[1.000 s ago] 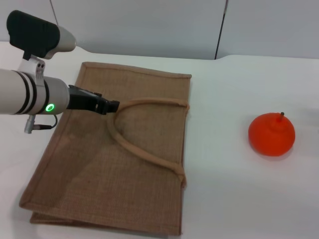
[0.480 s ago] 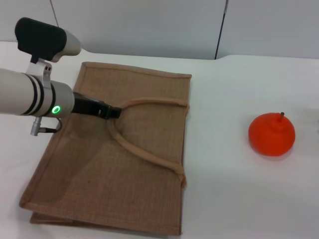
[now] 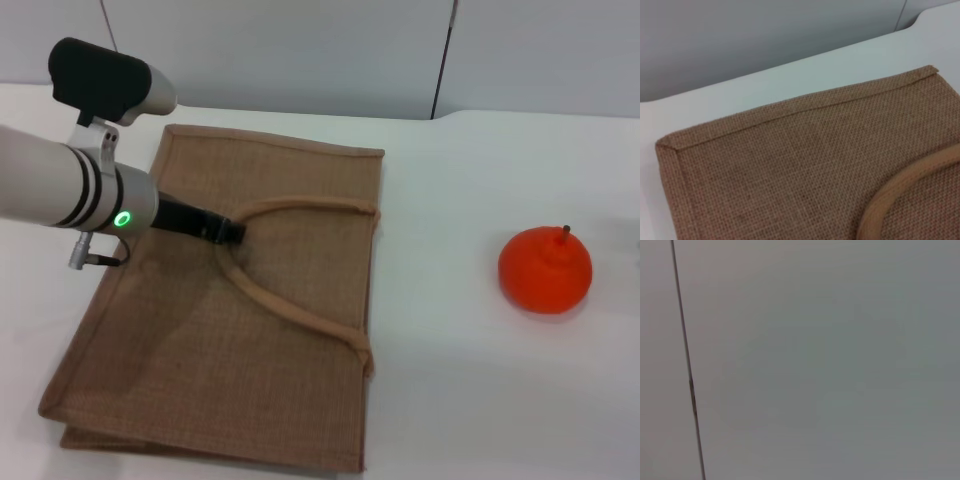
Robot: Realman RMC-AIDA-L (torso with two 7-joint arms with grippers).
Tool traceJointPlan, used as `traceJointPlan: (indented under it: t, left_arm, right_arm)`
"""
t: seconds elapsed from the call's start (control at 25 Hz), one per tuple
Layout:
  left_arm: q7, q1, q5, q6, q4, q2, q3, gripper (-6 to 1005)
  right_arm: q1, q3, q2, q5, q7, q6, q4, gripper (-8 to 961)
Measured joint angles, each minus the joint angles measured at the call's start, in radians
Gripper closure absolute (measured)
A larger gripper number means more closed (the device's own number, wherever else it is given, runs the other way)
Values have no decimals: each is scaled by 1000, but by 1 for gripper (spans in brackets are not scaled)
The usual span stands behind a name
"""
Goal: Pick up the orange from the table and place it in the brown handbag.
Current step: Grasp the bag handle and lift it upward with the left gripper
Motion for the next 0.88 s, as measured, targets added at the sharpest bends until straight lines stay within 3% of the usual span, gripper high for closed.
traceJointPlan:
  t: [0.6,0.88]
  left_arm:
    - [0,-49,6,10,-51,-4,-1,456]
    - [0,-55,8,4,-52,-3,1,641]
  right_arm:
    - [3,0,0,2,9,0,0,84]
    - [4,0,0,4,10,3,0,84]
